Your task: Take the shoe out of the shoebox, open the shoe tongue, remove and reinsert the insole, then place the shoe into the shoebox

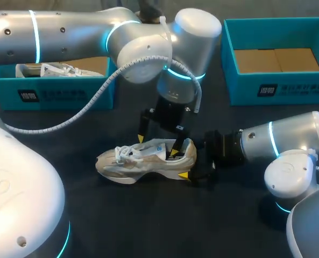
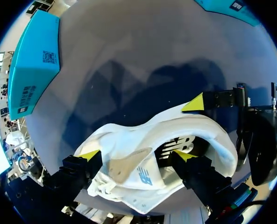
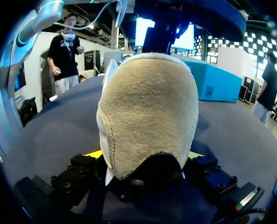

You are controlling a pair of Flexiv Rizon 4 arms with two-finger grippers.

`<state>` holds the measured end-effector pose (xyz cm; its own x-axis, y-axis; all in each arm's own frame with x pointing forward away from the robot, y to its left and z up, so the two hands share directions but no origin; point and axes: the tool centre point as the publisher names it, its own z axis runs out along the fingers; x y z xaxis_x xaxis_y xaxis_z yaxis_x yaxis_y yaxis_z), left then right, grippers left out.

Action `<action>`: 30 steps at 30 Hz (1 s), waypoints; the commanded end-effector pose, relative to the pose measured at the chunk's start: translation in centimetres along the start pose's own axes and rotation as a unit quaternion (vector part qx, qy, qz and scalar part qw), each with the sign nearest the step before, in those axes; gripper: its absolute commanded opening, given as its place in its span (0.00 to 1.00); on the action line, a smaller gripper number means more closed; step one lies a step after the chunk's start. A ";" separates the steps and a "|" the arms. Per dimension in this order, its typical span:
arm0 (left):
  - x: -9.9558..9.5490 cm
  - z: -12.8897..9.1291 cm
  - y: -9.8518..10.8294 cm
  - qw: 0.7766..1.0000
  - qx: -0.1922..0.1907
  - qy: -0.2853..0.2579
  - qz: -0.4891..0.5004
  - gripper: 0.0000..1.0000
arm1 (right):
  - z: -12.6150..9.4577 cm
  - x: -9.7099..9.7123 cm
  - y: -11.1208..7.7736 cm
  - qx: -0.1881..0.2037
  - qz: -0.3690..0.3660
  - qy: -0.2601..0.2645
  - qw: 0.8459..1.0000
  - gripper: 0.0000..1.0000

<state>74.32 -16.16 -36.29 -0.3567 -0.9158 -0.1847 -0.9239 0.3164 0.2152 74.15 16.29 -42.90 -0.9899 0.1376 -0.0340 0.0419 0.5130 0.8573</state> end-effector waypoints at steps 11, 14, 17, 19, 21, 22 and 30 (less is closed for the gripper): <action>-1.4 1.8 0.3 0.999 -0.007 -0.039 -0.014 1.00 | 0.3 0.0 -0.1 0.000 0.000 -0.001 1.000 0.00; -2.2 1.6 0.6 0.999 -0.012 -0.039 -0.027 1.00 | 0.3 0.0 -0.1 0.000 0.000 -0.001 1.000 0.00; -2.8 1.1 0.9 0.999 -0.009 -0.036 -0.039 1.00 | 0.3 0.0 -0.1 0.000 0.000 -0.001 1.000 0.00; -3.3 0.7 1.2 0.998 -0.006 -0.034 -0.051 1.00 | 0.3 0.0 -0.1 0.000 0.000 -0.001 1.000 0.00; -3.7 0.3 1.3 0.997 -0.005 -0.037 -0.063 1.00 | 0.3 0.0 -0.1 0.000 0.000 -0.001 1.000 0.00; -3.9 0.1 1.4 0.997 -0.003 -0.038 -0.069 1.00 | 0.3 0.0 -0.1 0.000 0.000 -0.001 1.000 0.00; -4.2 -1.5 3.0 0.996 -0.006 -0.031 -0.089 1.00 | 0.3 0.0 -0.1 0.000 0.000 -0.001 1.000 0.00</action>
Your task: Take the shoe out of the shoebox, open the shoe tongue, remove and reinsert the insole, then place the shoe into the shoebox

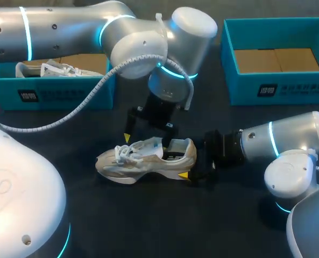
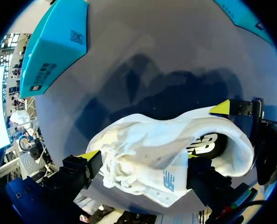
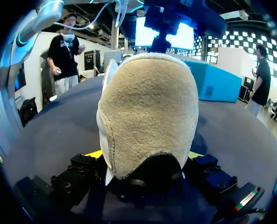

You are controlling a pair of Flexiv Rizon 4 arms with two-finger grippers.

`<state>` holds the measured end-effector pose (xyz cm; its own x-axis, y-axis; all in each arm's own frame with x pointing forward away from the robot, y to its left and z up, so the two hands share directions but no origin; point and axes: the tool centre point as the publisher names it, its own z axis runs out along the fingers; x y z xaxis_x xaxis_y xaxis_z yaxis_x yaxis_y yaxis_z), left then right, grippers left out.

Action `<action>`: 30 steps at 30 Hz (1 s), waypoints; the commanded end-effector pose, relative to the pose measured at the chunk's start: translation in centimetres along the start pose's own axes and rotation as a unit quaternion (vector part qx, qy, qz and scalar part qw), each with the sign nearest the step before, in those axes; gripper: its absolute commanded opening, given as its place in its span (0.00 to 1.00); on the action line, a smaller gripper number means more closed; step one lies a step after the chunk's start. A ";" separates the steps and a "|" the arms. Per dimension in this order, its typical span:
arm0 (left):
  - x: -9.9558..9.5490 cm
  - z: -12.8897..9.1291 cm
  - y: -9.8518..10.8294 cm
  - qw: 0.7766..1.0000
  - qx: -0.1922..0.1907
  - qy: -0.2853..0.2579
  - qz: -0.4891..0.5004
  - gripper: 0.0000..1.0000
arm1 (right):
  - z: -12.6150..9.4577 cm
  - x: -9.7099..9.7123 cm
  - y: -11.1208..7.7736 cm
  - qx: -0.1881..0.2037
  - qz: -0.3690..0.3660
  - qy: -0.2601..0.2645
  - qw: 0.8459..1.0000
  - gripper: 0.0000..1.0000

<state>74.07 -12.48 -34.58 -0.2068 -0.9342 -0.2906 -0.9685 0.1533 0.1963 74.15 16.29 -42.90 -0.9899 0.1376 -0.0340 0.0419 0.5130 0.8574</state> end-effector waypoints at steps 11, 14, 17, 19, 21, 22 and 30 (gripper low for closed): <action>-1.0 -1.3 3.3 0.997 -0.053 0.051 -0.016 0.02 | 0.3 0.0 -0.1 0.000 0.000 -0.001 1.000 0.00; -1.1 -1.3 3.8 0.996 -0.059 0.060 -0.014 0.00 | 0.3 0.0 -0.1 0.000 0.000 -0.001 1.000 0.00; -1.3 -1.3 4.2 0.996 -0.061 0.069 -0.013 0.00 | 0.3 0.0 -0.1 0.000 0.000 -0.001 1.000 0.00; -1.6 -1.1 4.3 0.995 -0.064 0.075 -0.014 0.00 | 0.3 0.0 -0.1 0.000 0.000 -0.001 1.000 0.00; -2.1 -1.1 4.3 0.994 -0.066 0.086 -0.016 0.00 | 0.3 0.0 -0.1 0.000 0.000 -0.001 1.000 0.00; -2.4 -1.2 4.4 0.994 -0.067 0.090 -0.016 0.00 | 0.3 0.0 -0.1 0.000 0.000 -0.001 1.000 0.00; -5.1 -1.4 5.0 0.991 -0.053 0.115 -0.035 0.00 | 0.3 0.0 -0.1 0.000 0.000 -0.001 1.000 0.00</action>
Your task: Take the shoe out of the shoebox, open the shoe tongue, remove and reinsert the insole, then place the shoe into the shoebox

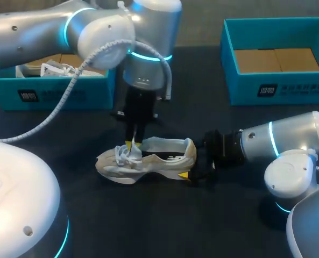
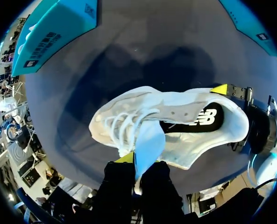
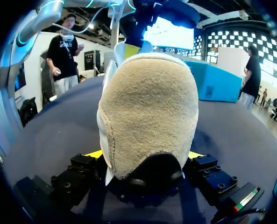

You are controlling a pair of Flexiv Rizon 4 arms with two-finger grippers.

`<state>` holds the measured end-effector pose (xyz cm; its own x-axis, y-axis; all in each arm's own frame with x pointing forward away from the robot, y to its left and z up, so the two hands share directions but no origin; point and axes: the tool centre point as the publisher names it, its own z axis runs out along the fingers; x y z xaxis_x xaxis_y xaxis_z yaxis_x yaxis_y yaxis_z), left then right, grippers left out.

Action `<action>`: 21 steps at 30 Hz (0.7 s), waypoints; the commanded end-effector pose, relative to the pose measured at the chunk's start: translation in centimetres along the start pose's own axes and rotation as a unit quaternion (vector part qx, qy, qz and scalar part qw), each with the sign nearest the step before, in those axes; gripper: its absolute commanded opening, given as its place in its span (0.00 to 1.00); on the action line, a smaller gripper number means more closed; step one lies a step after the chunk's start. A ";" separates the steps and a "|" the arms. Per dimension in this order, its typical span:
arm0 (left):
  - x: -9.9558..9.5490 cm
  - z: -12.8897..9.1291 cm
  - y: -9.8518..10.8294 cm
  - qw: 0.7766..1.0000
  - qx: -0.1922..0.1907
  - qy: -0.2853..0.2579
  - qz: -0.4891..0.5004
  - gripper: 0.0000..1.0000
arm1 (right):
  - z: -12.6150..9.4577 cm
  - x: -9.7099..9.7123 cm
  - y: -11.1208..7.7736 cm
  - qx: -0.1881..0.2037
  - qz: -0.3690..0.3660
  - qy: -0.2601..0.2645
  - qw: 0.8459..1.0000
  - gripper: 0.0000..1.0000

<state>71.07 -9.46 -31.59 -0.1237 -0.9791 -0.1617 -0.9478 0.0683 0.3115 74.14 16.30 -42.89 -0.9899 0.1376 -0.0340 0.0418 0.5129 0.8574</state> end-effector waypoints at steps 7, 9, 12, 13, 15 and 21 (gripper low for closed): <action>-3.7 0.9 0.6 0.999 0.016 0.037 -0.029 0.00 | 0.3 0.0 -0.1 0.000 0.000 -0.001 1.000 0.00; -4.1 1.6 0.4 0.999 0.016 0.031 -0.039 0.00 | 0.3 0.0 -0.1 0.000 0.000 -0.001 1.000 0.00; -4.4 2.8 -0.1 0.998 0.008 0.022 -0.052 0.00 | 0.3 0.0 -0.1 0.000 0.000 -0.001 1.000 0.00; -4.5 3.1 -0.3 0.998 0.008 0.018 -0.055 0.00 | 0.3 0.0 -0.1 0.000 0.000 -0.001 1.000 0.00; -4.5 4.0 -0.6 0.998 0.010 0.008 -0.062 0.00 | 0.3 0.0 -0.1 0.000 0.000 -0.001 1.000 0.00; -4.7 5.5 -0.9 0.997 0.019 -0.012 -0.077 0.00 | 0.3 0.0 -0.1 0.000 0.000 -0.001 1.000 0.00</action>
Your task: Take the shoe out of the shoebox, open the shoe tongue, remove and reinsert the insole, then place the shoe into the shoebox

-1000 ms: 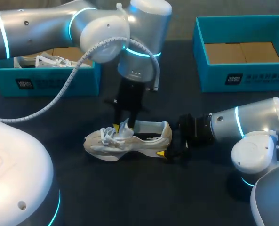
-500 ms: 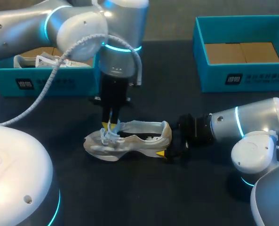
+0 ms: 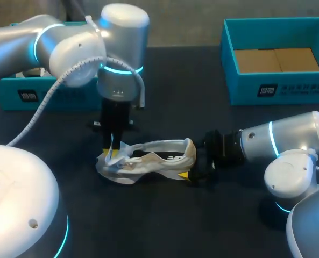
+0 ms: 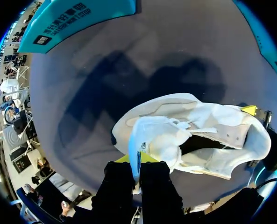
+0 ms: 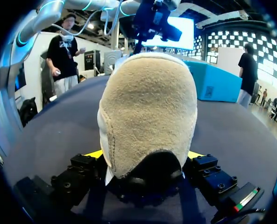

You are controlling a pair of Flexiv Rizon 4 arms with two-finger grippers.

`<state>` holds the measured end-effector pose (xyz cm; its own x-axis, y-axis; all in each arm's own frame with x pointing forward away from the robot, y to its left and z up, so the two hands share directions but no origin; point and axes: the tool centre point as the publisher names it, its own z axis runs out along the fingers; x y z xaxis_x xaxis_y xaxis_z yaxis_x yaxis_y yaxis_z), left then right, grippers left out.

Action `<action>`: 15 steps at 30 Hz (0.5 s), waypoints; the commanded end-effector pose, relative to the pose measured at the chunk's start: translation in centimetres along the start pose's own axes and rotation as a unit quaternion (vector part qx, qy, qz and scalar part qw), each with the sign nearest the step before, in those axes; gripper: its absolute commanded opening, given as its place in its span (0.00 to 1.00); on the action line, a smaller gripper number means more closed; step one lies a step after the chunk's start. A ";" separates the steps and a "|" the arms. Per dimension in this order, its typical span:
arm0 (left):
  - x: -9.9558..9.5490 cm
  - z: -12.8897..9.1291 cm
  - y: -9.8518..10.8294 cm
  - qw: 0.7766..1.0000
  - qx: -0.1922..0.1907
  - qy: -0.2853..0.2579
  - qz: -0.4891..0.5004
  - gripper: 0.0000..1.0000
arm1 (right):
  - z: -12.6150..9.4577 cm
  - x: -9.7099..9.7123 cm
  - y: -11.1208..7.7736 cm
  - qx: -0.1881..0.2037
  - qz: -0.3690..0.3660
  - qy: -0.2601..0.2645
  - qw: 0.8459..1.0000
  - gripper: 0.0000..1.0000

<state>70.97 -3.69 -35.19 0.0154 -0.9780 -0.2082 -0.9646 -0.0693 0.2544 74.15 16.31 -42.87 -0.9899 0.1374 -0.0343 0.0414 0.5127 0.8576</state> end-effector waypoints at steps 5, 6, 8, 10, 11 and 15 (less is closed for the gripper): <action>0.1 1.8 -0.2 1.000 0.010 -0.021 -0.009 0.30 | 0.3 0.0 -0.1 0.000 0.000 -0.001 1.000 0.00; 0.0 1.9 -0.2 1.000 0.010 -0.023 -0.010 0.36 | 0.3 0.0 -0.1 0.000 0.000 -0.001 1.000 0.00; -0.3 2.1 -0.2 1.000 0.009 -0.025 -0.012 0.56 | 0.3 0.0 -0.1 0.000 0.000 -0.001 1.000 0.00; -0.6 2.1 -0.1 1.000 0.008 -0.025 -0.014 0.77 | 0.3 0.0 -0.1 0.000 0.000 -0.001 1.000 0.00; -0.7 2.1 0.0 1.000 0.008 -0.024 -0.016 0.83 | 0.3 0.0 -0.1 0.000 0.000 -0.001 1.000 0.00; -1.5 1.9 0.0 0.999 0.011 -0.022 -0.026 1.00 | 0.3 0.0 -0.1 0.000 0.000 -0.001 1.000 0.00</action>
<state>70.70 -2.44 -36.97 0.0494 -0.9602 -0.2750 -0.9667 -0.1151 0.2284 74.15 16.30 -42.89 -0.9899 0.1376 -0.0342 0.0417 0.5130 0.8574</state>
